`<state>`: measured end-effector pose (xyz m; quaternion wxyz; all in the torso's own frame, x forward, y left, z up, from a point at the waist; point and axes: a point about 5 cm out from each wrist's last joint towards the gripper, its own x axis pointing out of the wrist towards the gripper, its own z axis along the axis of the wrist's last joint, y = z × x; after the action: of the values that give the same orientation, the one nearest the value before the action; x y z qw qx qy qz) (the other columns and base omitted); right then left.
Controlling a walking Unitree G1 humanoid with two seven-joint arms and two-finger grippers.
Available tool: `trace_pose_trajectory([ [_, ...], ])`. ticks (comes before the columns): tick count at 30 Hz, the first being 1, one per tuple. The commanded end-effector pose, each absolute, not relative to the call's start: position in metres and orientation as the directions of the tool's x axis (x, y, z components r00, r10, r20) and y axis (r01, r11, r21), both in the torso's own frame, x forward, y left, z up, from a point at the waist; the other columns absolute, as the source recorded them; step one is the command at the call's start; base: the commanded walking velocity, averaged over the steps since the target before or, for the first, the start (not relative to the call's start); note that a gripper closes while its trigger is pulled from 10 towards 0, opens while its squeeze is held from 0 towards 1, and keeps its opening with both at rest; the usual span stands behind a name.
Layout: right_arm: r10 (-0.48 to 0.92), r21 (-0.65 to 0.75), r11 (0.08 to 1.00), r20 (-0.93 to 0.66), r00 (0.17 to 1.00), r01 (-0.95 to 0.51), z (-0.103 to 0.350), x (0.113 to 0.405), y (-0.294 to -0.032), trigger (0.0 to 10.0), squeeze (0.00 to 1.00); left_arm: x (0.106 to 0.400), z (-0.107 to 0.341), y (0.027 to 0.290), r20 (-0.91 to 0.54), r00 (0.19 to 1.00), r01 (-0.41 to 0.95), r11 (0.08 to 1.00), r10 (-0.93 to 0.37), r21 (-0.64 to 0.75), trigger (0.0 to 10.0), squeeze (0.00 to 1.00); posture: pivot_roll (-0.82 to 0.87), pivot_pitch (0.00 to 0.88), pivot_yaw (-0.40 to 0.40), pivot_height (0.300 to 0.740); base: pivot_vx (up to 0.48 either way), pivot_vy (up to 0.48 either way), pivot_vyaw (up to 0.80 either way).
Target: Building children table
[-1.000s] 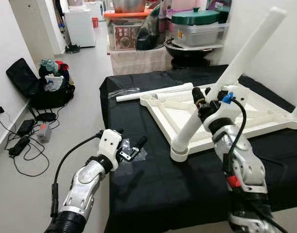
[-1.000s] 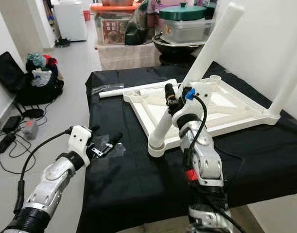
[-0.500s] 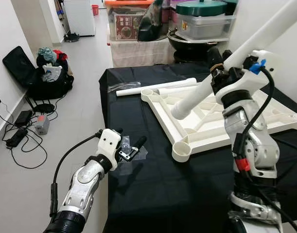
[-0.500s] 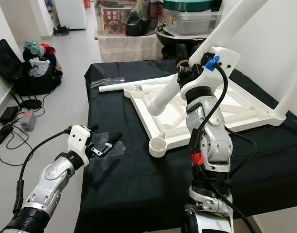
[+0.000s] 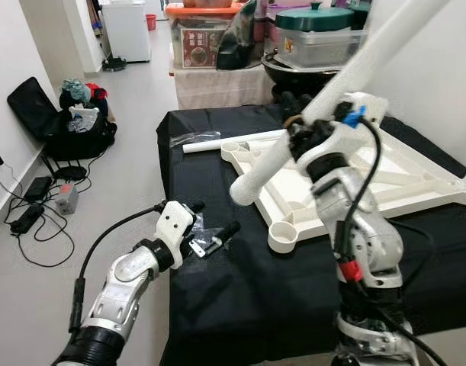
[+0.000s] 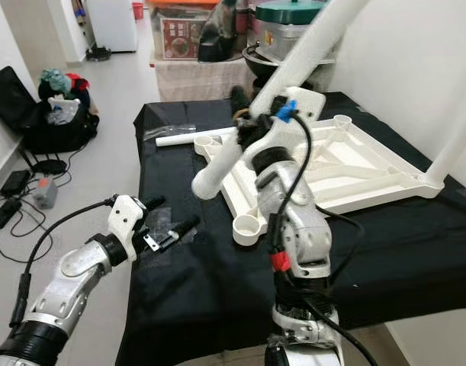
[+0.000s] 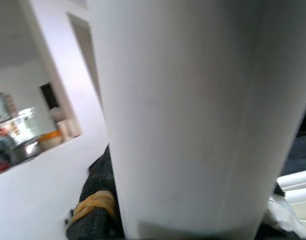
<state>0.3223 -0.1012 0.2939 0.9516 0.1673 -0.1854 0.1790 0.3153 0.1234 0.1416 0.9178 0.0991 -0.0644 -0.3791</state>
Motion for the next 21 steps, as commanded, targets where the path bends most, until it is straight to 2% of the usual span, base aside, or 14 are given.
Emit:
trace_pose_trajectory([
  [1,0.319,0.24,0.86,0.435,0.842,-0.45,0.301,0.319,-0.094,10.0,0.0,0.317,0.144,0.126,0.021,0.691,0.691,0.668,-0.723,0.275,10.0,0.0,0.04,0.0,-0.051,0.74,0.0,0.0,0.0],
  [6,0.437,0.188,0.812,0.431,0.79,-0.552,0.301,0.31,-0.077,10.0,0.0,0.322,0.147,0.134,0.0,0.69,0.686,0.653,-0.724,0.322,10.0,0.0,0.04,0.0,-0.042,0.74,0.0,0.0,0.0],
  [21,0.507,0.14,0.795,0.379,0.774,-0.59,0.291,0.306,-0.071,10.0,0.0,0.327,0.158,0.135,0.016,0.722,0.634,0.671,-0.692,0.385,10.0,0.0,0.04,0.0,-0.041,0.74,0.0,0.0,0.0],
])
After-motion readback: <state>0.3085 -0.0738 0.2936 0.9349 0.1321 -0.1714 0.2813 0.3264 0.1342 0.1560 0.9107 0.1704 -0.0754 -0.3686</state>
